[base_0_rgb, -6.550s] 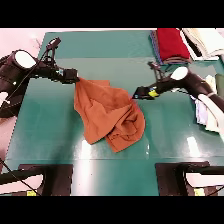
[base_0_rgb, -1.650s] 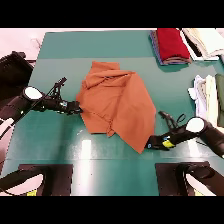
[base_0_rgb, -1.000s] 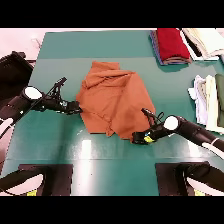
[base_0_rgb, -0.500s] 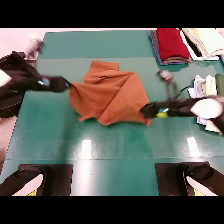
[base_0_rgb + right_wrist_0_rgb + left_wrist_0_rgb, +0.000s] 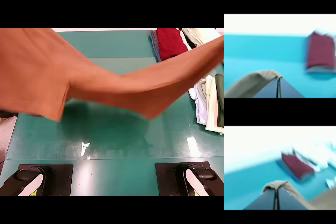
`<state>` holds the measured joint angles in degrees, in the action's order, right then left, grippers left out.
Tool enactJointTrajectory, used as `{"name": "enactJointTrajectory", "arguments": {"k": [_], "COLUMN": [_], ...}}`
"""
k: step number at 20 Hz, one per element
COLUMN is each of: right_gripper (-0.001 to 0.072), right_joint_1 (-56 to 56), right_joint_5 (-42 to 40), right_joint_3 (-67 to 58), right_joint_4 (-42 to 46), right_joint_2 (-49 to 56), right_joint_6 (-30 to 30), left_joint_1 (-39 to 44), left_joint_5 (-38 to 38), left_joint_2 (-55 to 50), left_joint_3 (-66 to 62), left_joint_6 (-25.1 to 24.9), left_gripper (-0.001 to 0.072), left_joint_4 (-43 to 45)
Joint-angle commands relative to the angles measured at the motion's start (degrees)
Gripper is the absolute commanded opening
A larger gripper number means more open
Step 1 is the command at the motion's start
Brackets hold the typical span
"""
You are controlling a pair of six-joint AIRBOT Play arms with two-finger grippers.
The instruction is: Fold the shirts.
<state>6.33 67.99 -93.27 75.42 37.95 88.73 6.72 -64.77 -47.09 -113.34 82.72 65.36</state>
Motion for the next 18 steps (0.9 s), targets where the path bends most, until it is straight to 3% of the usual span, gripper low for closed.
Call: {"name": "enactJointTrajectory", "arguments": {"k": [1, 7, 14, 18], "right_gripper": [0.0014, 0.0013, 0.0013, 0.0013], "right_joint_1": [10.19, 9.75, 1.9, 1.92], "right_joint_5": [7.76, 15.65, 15.43, 7.3], "right_joint_3": [-14.08, -24.46, -9.38, -4.61], "right_joint_4": [-1.29, -5.18, -0.31, -0.76], "right_joint_2": [4.61, 18.69, 38.36, 48.37], "right_joint_6": [-3.78, -4.59, -4.2, -5.27], "left_joint_1": [-0.04, -0.04, -0.11, -0.11], "left_joint_5": [0.96, -5.14, -4.52, -0.17], "left_joint_2": [0.2, -7.78, -32.72, -43.41], "left_joint_3": [-6.69, 4.76, 16.5, 16.5], "left_joint_6": [2.49, 4.98, 7.37, 7.28], "left_gripper": [0.0023, 0.0024, 0.0024, 0.0024], "left_joint_4": [8.85, 17.46, 15.76, 15.65]}}
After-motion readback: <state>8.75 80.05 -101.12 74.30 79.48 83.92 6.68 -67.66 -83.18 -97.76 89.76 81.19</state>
